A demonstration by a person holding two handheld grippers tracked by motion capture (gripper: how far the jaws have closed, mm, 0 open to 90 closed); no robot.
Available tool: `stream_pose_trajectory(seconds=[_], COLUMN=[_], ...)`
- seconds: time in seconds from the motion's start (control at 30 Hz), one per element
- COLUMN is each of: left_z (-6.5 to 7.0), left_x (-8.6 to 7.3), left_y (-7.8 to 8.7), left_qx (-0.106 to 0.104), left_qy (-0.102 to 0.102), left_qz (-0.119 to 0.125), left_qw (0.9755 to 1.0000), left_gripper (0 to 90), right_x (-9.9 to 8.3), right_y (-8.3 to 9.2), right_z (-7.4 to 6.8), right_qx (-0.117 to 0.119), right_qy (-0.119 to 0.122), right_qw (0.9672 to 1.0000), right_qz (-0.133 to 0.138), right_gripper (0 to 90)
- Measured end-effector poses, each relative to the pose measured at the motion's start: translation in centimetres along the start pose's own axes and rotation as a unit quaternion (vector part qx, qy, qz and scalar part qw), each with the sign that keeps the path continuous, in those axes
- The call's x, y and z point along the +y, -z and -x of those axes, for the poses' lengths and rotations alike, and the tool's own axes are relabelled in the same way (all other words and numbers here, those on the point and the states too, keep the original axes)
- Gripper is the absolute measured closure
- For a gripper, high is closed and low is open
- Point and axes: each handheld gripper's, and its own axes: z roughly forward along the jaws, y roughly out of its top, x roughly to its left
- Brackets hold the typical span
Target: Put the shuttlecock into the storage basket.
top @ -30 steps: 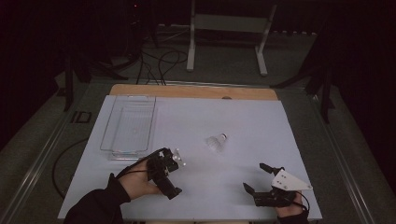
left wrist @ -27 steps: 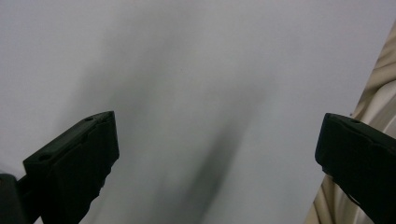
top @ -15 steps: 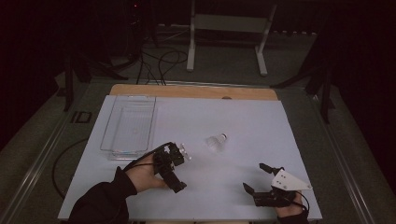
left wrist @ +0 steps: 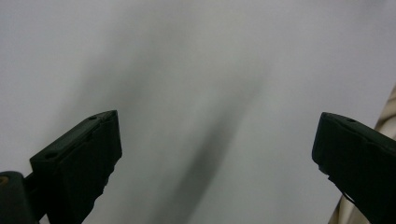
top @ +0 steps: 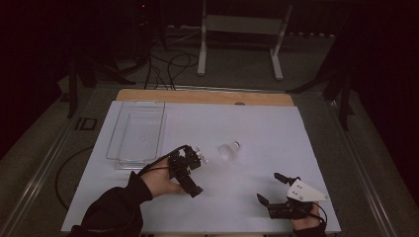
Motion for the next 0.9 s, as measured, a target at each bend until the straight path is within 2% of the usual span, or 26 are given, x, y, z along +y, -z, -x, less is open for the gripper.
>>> stream_pose_trajectory(seconds=[0.13,0.5,0.53,0.67,0.9], left_z=[-0.2,-1.0,-1.0,-1.3,-2.3], left_x=[0.6,2.4,2.6,3.2,4.2], left_y=[-0.1,-0.6,-0.6,-0.7,-0.9], left_qx=[0.008,-0.003,-0.009,-0.014,-0.011], left_qy=[0.006,0.012,0.014,0.014,0.018], left_qz=[-0.001,0.006,0.007,0.005,0.001], left_qw=[0.9999,0.9999,0.9998,0.9998,0.9998], left_gripper=[1.2,0.7,0.7,0.8,0.9], right_x=[0.0,0.0,0.0,0.0,0.0], right_y=[0.0,-0.1,-0.1,-0.1,-0.1], right_z=[0.0,-0.1,-0.1,-0.1,-0.1], right_qx=[0.000,0.003,0.004,0.005,0.005], right_qy=[0.000,-0.001,-0.001,-0.003,-0.002], right_qw=[1.0000,1.0000,1.0000,1.0000,1.0000], right_qz=[-0.001,-0.003,-0.003,-0.005,-0.006], right_gripper=[9.7,9.6,9.6,9.7,9.6])
